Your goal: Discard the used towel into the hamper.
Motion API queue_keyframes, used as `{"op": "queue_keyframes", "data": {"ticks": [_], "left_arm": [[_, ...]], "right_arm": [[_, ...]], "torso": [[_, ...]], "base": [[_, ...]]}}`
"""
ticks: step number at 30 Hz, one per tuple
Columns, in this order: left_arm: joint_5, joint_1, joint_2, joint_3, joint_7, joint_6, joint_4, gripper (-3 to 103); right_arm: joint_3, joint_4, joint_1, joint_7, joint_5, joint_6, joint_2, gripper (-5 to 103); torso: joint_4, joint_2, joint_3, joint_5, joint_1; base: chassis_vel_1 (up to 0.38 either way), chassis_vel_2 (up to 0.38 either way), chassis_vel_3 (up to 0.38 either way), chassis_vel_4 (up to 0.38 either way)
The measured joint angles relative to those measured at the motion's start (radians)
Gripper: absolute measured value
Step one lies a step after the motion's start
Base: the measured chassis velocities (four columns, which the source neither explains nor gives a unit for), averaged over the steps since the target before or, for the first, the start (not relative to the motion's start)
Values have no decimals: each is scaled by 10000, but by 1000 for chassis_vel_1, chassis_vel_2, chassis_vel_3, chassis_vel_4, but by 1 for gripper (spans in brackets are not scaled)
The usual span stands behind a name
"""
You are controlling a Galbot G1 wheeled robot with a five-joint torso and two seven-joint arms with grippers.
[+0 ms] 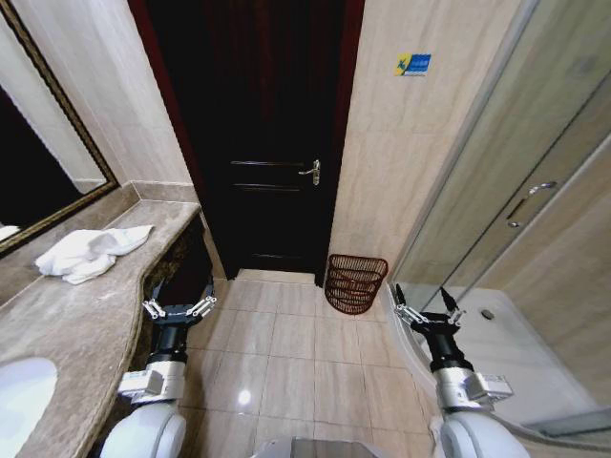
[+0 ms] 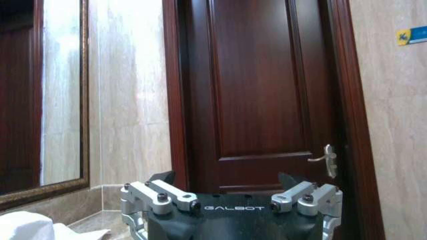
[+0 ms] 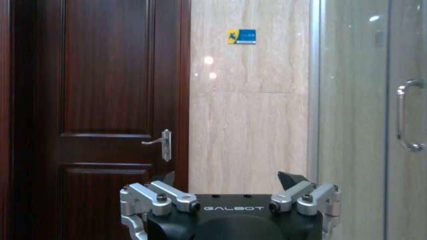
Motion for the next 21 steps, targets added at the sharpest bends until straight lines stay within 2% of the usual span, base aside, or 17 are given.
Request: {"op": "queue_keyframes", "data": {"ticks": [21], "left_arm": [[40, 29, -61, 10, -5, -62, 1, 100]], "right_arm": [[8, 89, -31, 16, 8, -6, -17, 100]], "torso": [[0, 0, 0, 0, 0]], "base": [[-66, 111, 113, -67]]}}
